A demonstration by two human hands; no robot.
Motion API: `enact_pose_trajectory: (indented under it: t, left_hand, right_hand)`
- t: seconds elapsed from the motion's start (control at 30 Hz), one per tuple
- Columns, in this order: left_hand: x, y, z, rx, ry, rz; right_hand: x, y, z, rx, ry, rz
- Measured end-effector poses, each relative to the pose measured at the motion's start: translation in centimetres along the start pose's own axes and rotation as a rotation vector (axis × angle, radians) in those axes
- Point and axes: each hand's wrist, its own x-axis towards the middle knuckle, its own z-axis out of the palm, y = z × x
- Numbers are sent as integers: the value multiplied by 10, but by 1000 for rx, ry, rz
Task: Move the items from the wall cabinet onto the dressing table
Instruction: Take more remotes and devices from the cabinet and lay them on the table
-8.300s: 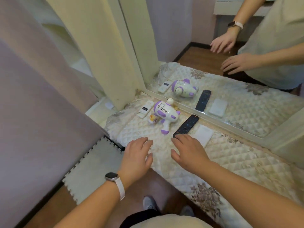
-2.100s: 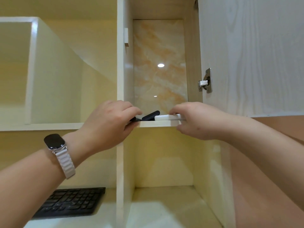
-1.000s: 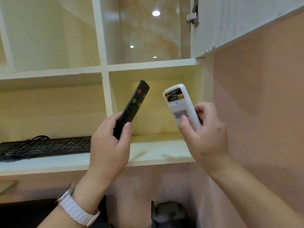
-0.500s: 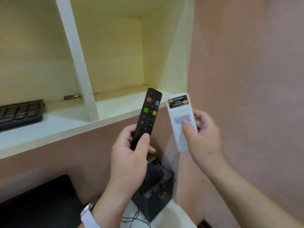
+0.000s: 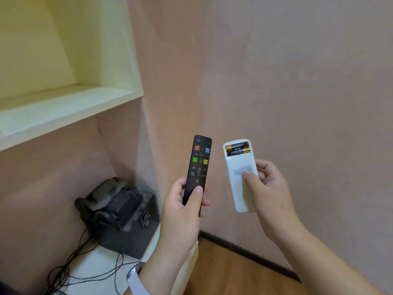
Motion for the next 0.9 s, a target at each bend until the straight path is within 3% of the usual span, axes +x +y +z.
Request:
enact_pose_trajectory:
  t: [0.13, 0.43, 0.7, 0.9]
  left_hand:
    - [-34, -6, 49, -46, -154, -94]
    - [-152, -11, 175, -13, -415, -123]
    - [-300, -10, 293, 14, -750, -113]
    - [-399, -2, 363, 16, -1018, -142]
  right_hand:
    - [-24, -3, -64, 5, 104, 29]
    - [-118, -10, -242, -12, 366, 97]
    - [-246, -28, -416, -30, 693, 91]
    - [-340, -40, -507, -54, 965, 108]
